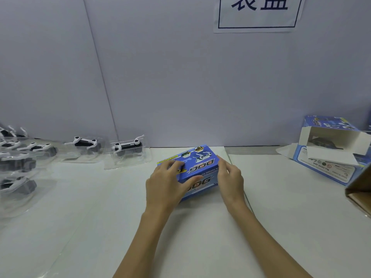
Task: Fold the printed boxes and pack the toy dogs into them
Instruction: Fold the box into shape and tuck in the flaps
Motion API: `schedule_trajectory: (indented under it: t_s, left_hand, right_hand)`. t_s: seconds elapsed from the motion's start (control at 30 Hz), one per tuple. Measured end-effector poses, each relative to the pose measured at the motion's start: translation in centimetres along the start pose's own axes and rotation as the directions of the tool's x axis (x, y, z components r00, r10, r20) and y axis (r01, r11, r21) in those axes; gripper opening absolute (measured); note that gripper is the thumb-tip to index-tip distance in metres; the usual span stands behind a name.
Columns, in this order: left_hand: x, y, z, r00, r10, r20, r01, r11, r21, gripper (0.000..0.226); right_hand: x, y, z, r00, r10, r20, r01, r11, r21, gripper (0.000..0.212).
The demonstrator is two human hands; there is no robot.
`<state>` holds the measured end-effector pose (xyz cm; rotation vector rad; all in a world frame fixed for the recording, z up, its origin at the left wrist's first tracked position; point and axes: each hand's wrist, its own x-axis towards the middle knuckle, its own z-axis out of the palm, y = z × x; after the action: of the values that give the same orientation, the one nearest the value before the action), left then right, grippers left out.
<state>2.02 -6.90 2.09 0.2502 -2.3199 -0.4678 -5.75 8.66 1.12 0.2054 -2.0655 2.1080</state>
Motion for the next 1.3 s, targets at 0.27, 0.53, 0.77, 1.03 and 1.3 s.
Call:
schedule_trajectory:
  t_s: [0.27,0.53,0.77,1.03,1.3]
  left_hand:
    - [0.1,-0.3,-0.1,0.962,-0.235,-0.14,0.178,0.927,-0.33,0.072]
    - [1.0,-1.0,-1.0,0.831,-0.551,0.078,0.361,0.427,-0.829,0.064]
    - [0.5,-0.9,-0.4,0.958,-0.205,0.201,0.271,0.416,-0.868,0.082]
    - [1.0,-1.4,-0.3,0.903,-0.384,0.192,0.348,0.394,-0.851,0.07]
    - [0.8,-1.5,-0.1,0.812,-0.396,0.428,0.529,0.192,-0.827,0.054]
  right_hand:
    - [-0.1,-1.1,-0.3,0.969,-0.158,0.189,0.172,0.983,-0.058,0.032]
    - [-0.5,-2.1,-0.7,0.8,-0.552,0.234,0.599,0.712,-0.367,0.077]
    - [0.0,-3.1,-1.6,0.914,-0.383,-0.137,0.354,0.915,-0.195,0.053]
    - [1.2,-3.3,-2.6,0.979,-0.006,-0.203,0.035,0.99,0.139,0.05]
    - [0.6,-3.3,-1.7,0.985,0.018,0.169,-0.033,0.996,0.085,0.04]
